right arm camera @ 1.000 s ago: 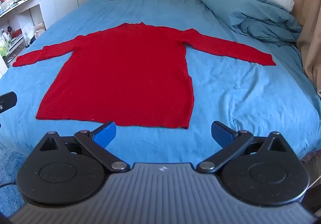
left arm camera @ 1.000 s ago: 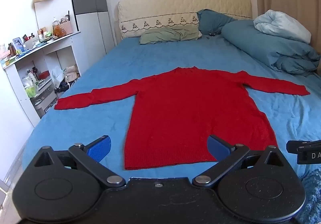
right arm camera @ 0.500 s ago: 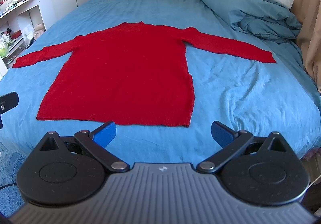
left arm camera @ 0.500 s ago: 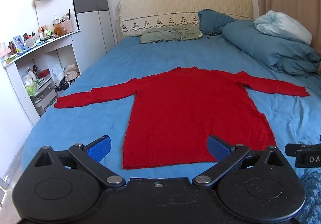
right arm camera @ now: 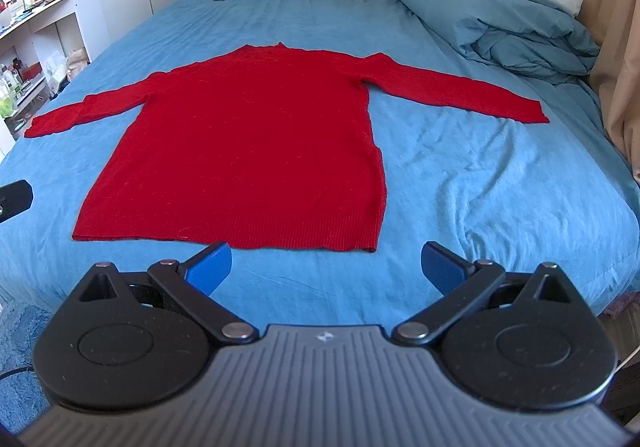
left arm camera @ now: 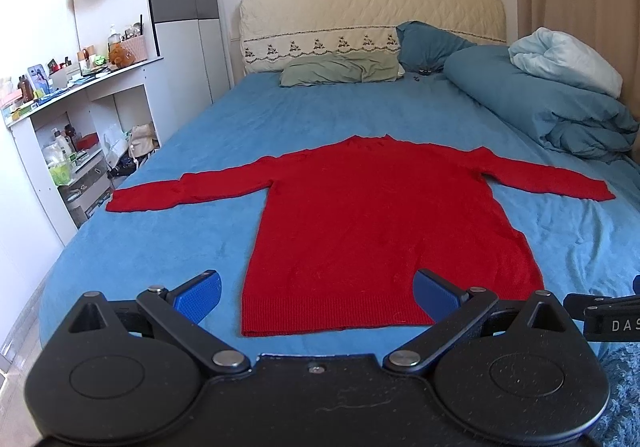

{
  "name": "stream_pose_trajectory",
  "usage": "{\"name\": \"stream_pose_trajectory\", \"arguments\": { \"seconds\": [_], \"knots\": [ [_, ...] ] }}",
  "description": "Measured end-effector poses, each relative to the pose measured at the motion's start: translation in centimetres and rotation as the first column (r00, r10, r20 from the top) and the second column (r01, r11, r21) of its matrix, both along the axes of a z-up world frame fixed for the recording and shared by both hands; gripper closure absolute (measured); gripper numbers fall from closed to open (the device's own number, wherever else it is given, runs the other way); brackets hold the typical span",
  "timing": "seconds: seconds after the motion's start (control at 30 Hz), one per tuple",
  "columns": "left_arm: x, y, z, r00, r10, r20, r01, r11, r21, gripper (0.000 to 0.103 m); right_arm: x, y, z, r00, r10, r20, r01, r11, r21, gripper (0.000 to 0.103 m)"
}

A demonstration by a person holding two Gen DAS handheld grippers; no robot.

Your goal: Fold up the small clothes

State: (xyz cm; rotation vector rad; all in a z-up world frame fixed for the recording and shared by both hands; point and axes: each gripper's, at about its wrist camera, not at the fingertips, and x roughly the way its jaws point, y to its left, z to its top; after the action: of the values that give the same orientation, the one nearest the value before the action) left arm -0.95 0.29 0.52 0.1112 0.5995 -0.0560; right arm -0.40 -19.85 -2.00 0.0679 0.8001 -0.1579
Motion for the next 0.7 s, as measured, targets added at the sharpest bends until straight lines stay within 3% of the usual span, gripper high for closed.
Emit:
{"name": "stream_pose_trajectory", "arguments": {
  "seconds": [0.7],
  "knots": [
    [0.13, -0.73, 0.35, 1.000, 0.010, 0.006, -0.010, 1.000, 0.010, 0.000, -0.20, -0.05, -0.09, 1.000, -0.001, 0.003, 0.001, 1.000, 0.005, 0.000]
  ]
}}
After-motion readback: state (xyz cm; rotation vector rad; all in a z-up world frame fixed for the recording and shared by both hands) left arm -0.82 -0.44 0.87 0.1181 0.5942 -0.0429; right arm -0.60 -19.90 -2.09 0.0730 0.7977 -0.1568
